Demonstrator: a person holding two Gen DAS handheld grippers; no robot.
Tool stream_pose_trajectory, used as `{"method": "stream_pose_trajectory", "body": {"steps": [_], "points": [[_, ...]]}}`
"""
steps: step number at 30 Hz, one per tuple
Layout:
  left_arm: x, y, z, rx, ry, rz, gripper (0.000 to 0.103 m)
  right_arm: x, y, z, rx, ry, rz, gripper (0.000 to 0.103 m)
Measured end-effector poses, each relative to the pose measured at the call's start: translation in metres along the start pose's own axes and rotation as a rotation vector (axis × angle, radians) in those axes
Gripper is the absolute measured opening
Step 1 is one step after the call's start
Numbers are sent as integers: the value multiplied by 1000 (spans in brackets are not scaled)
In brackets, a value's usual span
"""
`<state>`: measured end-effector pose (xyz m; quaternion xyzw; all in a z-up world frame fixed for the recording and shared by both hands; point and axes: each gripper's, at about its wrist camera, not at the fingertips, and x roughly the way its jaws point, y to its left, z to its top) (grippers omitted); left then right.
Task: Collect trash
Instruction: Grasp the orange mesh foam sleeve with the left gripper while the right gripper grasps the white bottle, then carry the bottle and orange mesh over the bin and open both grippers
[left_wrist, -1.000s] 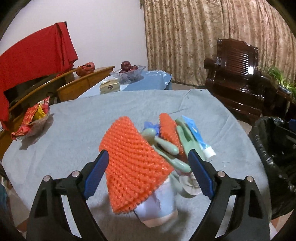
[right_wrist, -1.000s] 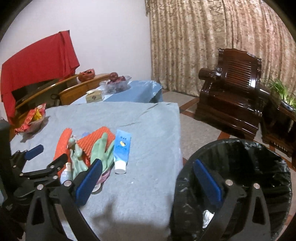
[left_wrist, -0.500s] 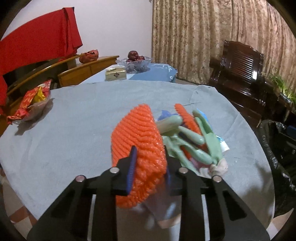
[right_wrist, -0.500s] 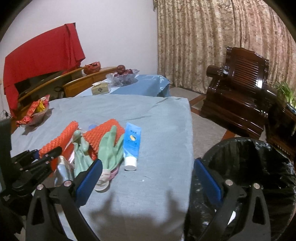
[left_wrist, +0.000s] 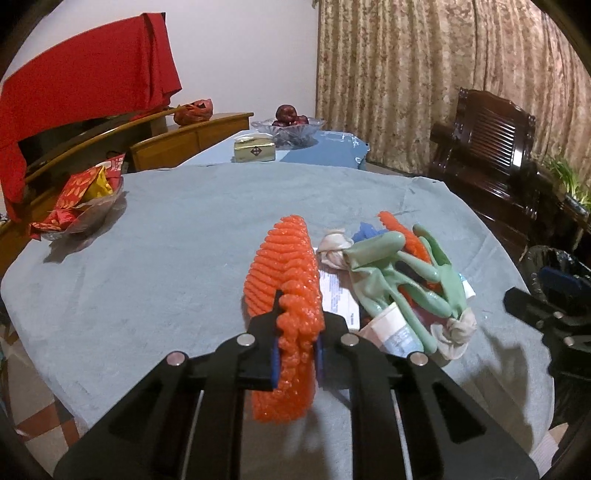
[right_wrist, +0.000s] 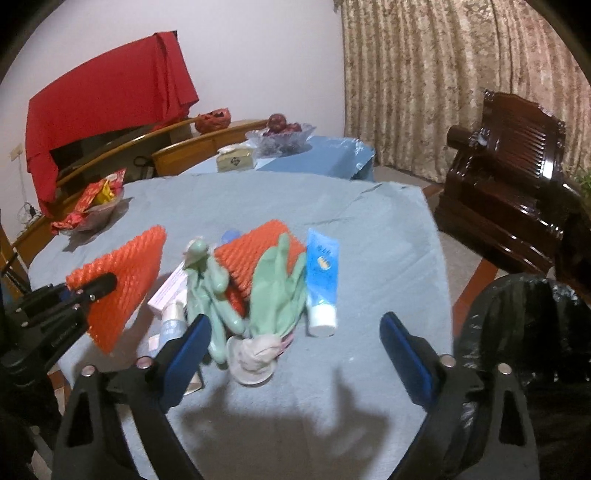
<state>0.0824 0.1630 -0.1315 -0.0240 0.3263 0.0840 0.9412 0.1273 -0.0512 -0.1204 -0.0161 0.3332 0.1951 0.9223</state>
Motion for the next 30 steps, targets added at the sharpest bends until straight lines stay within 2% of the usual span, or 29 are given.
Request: {"method": "stream_pose_trajectory", "body": {"steps": [6,11,19,25,30], "points": [[-5,15,-14,-12,20,12,12,3,28,-7,-32,4,59,82],[-8,27,-25,-19,25,21,12,13,55,-11,-59,17,111,70],[-12,46,-36,-39,28,35,12,35,85,-26,-131,102,149,41],[-14,53,-38,-57,28,30,12,52,92,-36,-135,157,148,41],[-17,53,-38,-65,20,27,12,40,94,-31,-149,144,180,33]]}}
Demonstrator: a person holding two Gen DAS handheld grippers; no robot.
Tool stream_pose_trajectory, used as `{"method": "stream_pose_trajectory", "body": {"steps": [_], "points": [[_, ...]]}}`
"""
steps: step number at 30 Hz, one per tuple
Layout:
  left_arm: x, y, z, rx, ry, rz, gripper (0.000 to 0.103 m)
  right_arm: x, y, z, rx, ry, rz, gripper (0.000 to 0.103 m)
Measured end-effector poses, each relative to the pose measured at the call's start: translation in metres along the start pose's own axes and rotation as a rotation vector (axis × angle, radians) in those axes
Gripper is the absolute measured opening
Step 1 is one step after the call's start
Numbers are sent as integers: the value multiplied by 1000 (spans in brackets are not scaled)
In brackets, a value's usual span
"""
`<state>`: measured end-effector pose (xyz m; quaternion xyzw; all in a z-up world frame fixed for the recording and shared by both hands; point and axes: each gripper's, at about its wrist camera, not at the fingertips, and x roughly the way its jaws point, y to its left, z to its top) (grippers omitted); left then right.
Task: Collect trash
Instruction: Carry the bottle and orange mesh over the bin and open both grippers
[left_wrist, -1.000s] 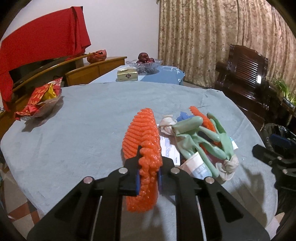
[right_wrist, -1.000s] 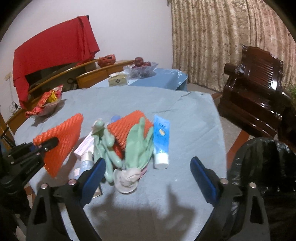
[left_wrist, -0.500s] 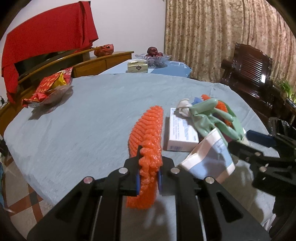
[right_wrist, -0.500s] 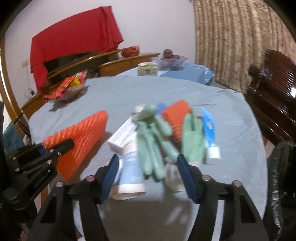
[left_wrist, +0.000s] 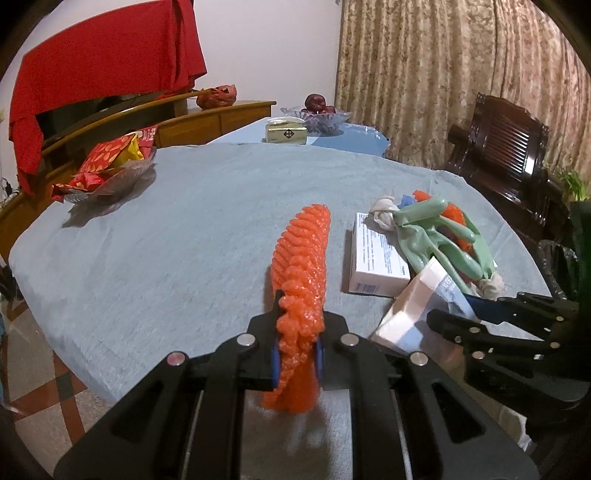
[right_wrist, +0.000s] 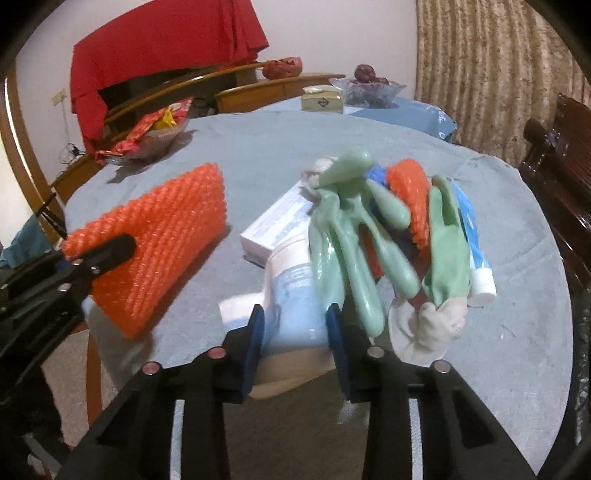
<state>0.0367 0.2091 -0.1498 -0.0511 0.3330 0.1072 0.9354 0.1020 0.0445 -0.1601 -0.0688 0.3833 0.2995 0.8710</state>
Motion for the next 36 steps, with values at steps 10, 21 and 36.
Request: {"method": "stream_pose_trajectory", "body": {"steps": [10,21,36], "points": [[-22,-21,22,7,-66,-41,12,-68,-16,25,12,-152,-49,33],[-41,-90,58,75,-145,-171,12,-133,-79,32,114,-262,-162,33],[-35,-234,71,219,-144,-429,12,-218,-201,-15,297,-310,-428,33]]}}
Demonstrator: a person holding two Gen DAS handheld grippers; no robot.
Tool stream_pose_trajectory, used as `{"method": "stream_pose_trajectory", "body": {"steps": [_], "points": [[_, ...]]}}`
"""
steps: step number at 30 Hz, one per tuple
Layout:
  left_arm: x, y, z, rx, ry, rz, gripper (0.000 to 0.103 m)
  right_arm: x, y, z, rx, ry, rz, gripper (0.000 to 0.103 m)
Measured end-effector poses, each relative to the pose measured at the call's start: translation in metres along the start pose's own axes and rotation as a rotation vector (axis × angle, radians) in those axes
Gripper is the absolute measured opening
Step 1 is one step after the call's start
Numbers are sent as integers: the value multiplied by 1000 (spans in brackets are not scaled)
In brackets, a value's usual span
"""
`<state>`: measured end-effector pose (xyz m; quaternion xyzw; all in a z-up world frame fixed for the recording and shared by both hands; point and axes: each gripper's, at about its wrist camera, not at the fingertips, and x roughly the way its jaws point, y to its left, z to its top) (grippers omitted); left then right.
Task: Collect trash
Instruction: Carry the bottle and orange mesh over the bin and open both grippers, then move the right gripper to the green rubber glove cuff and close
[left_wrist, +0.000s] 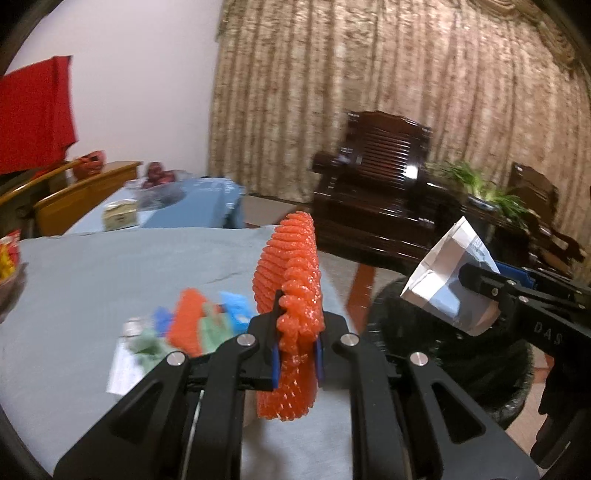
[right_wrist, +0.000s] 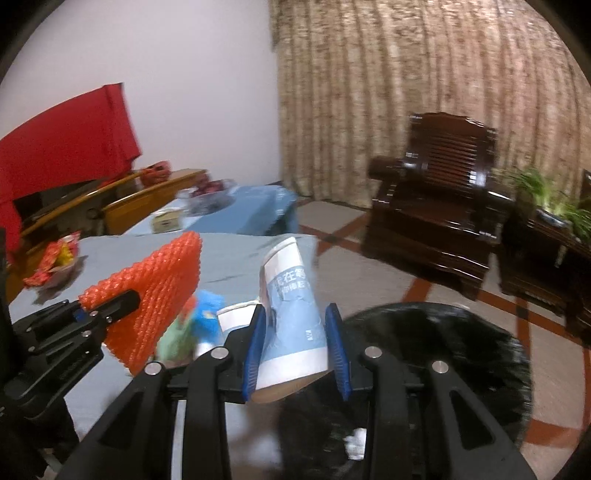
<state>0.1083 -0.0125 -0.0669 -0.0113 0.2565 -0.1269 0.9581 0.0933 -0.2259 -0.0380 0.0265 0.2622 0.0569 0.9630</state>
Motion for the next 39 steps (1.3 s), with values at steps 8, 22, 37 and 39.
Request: {"method": "stream_pose_trajectory", "body": {"steps": [8,22,37,39], "points": [[38,-72,0,79,42,-144,12,-10,-65,-13,62,14,-122,33],[78,-133,-10,109,99,-300,49,-9,-124,-42,114,75,-250,53],[29,-46,-6,74,9,-66,92,-2,-70,-26,89,25,-118,97],[20,-25,-8,60,3,-18,92,4,-51,-21,70,21,-80,97]]}}
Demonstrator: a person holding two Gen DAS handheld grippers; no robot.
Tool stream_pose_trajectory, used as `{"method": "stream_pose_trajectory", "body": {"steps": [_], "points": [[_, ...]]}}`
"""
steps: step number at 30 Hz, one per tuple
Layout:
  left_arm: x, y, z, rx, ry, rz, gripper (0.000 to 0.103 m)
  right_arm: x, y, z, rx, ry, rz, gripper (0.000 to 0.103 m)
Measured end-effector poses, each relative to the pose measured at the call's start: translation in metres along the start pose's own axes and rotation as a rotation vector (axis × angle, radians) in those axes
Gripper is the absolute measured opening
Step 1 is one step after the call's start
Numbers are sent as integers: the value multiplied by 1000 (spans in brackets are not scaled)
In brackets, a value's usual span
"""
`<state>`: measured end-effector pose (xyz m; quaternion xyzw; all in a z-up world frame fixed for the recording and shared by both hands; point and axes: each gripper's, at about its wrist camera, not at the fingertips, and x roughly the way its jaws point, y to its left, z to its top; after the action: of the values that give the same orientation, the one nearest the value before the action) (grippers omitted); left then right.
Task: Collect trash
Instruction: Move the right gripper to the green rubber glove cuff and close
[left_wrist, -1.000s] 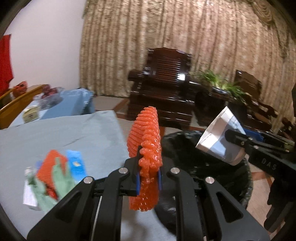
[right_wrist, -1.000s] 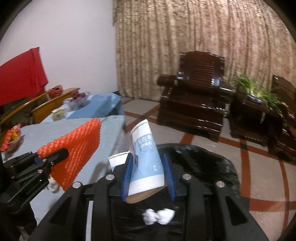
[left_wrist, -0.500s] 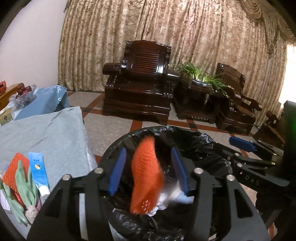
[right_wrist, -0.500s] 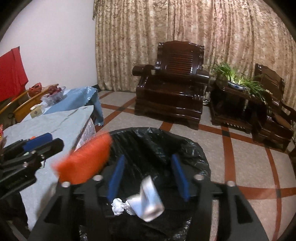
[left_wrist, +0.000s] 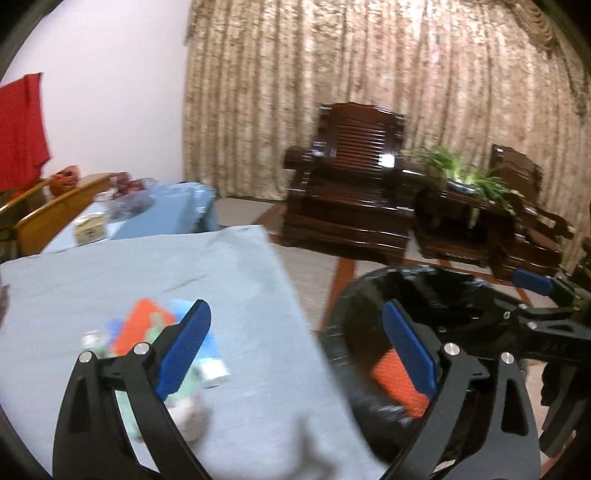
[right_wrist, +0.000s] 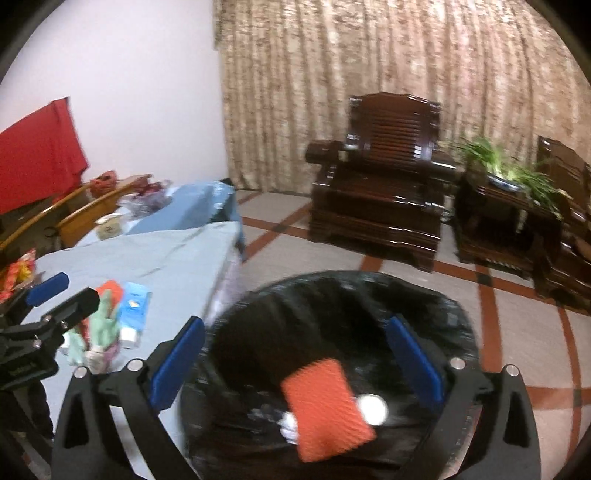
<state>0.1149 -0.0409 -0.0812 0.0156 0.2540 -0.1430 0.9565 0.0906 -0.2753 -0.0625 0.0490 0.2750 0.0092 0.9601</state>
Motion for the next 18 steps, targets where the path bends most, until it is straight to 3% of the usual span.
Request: {"method": "stream_pose_trajectory", "body": {"steps": [11,18], "points": [[-41,106,-30,-70,27,252,92,29,101,-10,-95,23,164,97],[-47,156,-47,-117,69,326,92,47,147,-27,-128,55,218,97]]}}
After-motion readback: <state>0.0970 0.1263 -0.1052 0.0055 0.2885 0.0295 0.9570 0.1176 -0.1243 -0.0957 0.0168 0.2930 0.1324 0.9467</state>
